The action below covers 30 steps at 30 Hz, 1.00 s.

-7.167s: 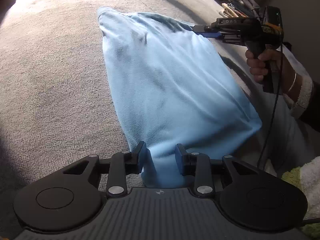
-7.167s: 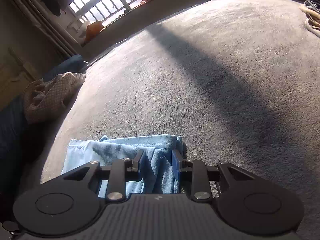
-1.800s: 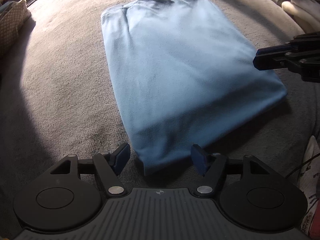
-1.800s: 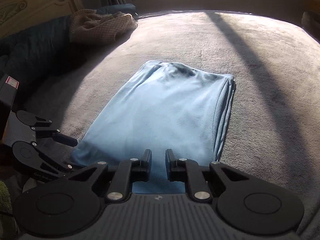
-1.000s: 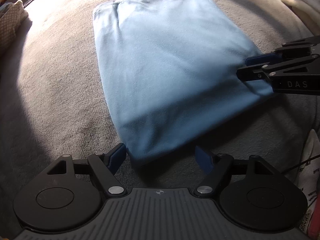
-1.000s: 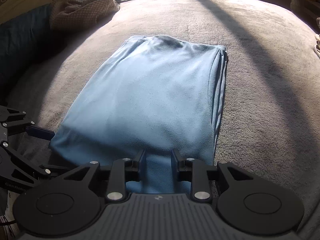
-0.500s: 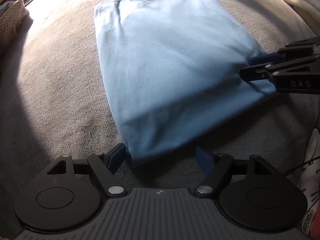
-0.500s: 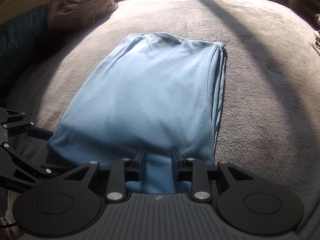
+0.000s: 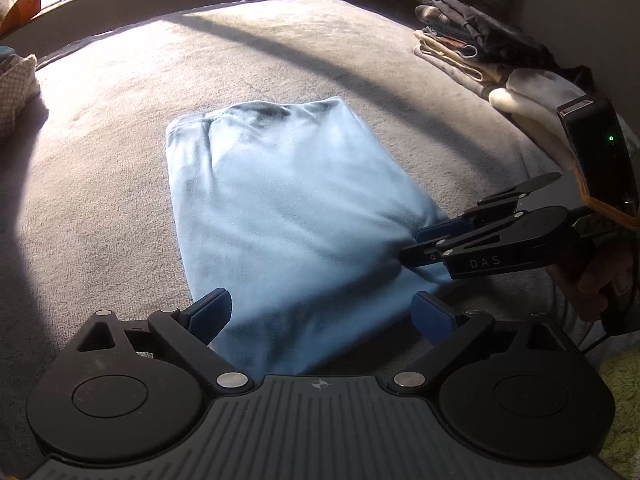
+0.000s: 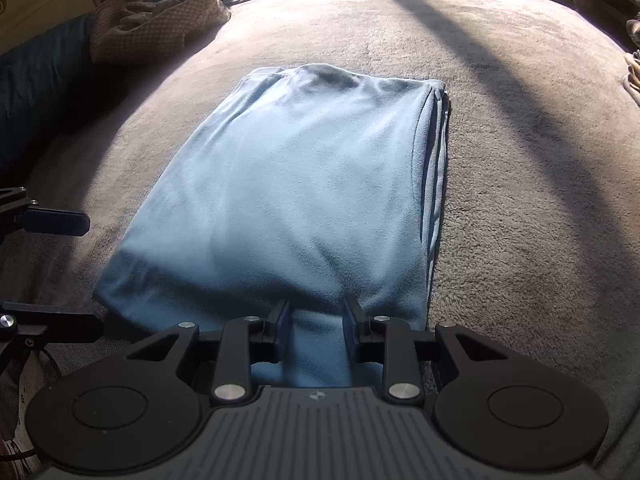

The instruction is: Fold clothes

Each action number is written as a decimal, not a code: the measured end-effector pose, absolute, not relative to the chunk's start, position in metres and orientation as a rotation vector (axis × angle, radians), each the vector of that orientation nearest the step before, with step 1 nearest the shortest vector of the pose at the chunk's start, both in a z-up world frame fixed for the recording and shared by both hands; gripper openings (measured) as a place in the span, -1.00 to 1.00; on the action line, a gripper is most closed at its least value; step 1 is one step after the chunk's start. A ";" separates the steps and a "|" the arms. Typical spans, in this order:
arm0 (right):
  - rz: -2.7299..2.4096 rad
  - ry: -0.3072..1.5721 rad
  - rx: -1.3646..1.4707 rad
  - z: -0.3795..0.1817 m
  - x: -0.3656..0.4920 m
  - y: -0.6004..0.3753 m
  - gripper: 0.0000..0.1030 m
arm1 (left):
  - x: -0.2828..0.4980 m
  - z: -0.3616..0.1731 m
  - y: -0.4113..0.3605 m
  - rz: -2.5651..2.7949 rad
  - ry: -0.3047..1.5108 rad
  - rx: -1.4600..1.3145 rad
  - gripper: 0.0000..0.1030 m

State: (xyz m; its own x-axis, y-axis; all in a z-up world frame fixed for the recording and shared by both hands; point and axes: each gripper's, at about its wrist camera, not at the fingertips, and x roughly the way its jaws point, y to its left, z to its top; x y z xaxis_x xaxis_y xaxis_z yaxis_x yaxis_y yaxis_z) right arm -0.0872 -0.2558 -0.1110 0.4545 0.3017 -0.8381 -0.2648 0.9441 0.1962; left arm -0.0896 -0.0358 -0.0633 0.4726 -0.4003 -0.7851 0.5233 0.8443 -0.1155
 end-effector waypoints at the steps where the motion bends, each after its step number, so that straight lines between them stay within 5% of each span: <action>1: 0.349 1.042 0.038 -0.111 -0.087 -0.256 -0.40 | -0.090 -0.063 -0.036 -0.566 0.917 0.143 0.92; 30: 0.342 1.043 0.026 -0.111 -0.088 -0.252 -0.32 | -0.083 -0.061 -0.021 -0.540 0.905 -0.019 1.00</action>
